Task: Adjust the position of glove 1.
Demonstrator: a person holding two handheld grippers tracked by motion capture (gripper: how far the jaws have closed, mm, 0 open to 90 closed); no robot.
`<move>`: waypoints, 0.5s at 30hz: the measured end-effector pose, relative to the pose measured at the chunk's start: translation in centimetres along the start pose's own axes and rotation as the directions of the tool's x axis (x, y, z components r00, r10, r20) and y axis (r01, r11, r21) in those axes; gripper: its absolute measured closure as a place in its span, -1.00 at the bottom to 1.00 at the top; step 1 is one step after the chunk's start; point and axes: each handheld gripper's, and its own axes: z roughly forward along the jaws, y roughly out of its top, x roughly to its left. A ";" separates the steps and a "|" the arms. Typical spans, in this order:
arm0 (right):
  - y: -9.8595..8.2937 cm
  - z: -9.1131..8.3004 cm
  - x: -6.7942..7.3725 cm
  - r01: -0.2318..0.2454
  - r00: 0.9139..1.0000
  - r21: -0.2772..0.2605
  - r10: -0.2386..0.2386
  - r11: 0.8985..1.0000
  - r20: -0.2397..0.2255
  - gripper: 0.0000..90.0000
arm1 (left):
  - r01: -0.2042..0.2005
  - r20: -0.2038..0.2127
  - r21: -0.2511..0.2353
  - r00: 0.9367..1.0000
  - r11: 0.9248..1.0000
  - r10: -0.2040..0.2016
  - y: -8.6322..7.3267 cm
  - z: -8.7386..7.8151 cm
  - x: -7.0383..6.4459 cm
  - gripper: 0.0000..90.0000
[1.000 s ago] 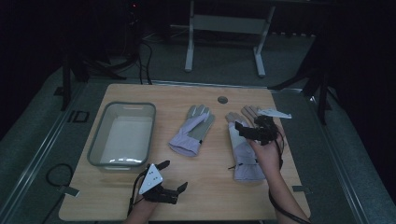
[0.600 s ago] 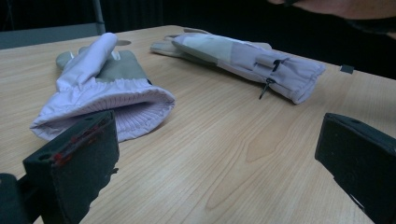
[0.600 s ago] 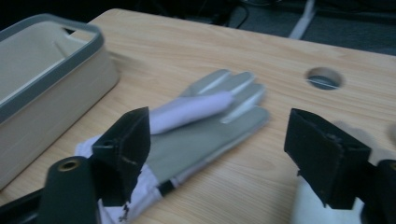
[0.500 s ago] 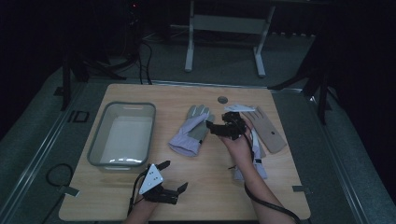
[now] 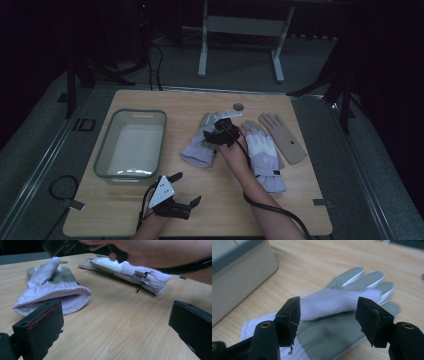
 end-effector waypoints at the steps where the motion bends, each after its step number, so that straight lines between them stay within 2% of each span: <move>1: -0.1 0.4 0.0 0.002 1.000 0.007 -0.002 1.000 0.001 -0.23 | 0.000 0.000 0.000 1.000 1.000 0.000 0.0 0.0 0.0 -1.00; 4: -0.7 1.6 0.1 -0.014 1.000 0.034 0.014 0.999 0.000 -0.22 | -0.002 0.000 0.000 1.000 1.000 0.002 0.0 0.0 0.0 -1.00; 6: -1.3 2.3 0.1 -0.021 1.000 0.058 0.021 0.998 0.001 -0.17 | -0.011 -0.015 -0.004 1.000 1.000 0.011 0.0 0.0 0.1 -1.00; 9: -1.7 3.1 0.0 -0.016 1.000 0.084 0.015 0.996 0.015 -0.09 | 0.007 -0.011 -0.006 1.000 1.000 -0.007 0.0 0.0 0.2 -1.00; 10: -2.2 3.6 -0.2 -0.012 0.999 0.087 0.009 0.996 0.036 -0.06 | 0.009 -0.011 -0.006 1.000 1.000 -0.009 0.0 -0.1 0.2 -1.00; 12: -2.4 3.9 -0.4 -0.015 1.000 0.098 0.012 0.995 0.028 -0.07 | 0.007 -0.008 -0.004 1.000 1.000 -0.007 0.0 0.0 0.2 -1.00; 15: -2.6 4.4 -0.2 0.013 0.999 0.122 -0.018 0.993 0.037 -0.07 | -0.003 -0.003 0.001 1.000 1.000 0.003 0.0 0.1 0.1 -1.00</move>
